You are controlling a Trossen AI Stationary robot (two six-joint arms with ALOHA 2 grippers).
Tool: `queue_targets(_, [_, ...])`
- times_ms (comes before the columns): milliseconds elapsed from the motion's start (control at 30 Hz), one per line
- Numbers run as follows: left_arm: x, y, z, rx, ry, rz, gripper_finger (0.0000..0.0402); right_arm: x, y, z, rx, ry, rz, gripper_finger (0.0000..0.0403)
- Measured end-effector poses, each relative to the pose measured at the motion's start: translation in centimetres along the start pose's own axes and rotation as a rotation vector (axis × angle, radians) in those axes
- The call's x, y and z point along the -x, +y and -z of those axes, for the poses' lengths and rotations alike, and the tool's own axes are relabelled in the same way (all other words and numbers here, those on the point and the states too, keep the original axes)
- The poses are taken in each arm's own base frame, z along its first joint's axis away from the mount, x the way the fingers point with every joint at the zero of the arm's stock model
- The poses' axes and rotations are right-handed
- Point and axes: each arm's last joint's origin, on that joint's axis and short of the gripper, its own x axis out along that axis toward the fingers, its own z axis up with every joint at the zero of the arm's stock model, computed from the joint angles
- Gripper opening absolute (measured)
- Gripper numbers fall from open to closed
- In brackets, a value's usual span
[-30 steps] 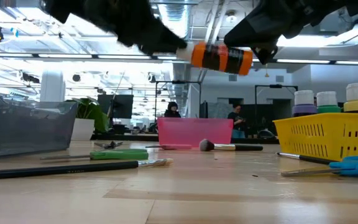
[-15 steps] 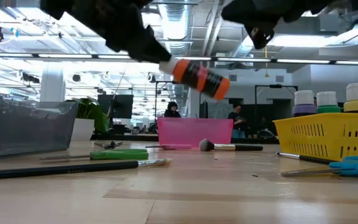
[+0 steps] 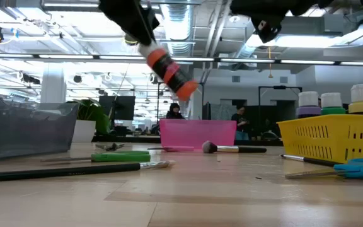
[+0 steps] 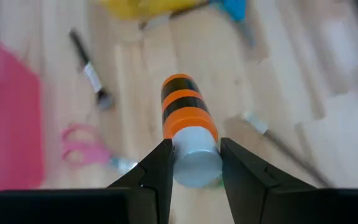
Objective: Pick & Place Paint Supplies
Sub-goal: Put the orange paint bottle into the yellow bin
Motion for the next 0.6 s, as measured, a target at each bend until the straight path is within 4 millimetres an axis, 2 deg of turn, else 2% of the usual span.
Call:
queue_targets(267, [-2.8, 1.3, -3.6, -0.100, 0.286, 0.043, 0.0103, 0.3, 0.0, 0.3, 0.010, 0.033, 0.003, 0.0023])
queue_targets(433, [-4.1, 1.3, -5.9, -0.149, 0.358, 0.099, 0.0103, 1.5, -0.4, 0.3, -0.030, 0.101, 0.023, 0.0020])
queue_targets(600, [-5.3, 1.3, -7.0, -0.178, 0.460, 0.124, 0.0103, 3.2, -0.6, 0.3, -0.061, 0.165, 0.043, 0.0020])
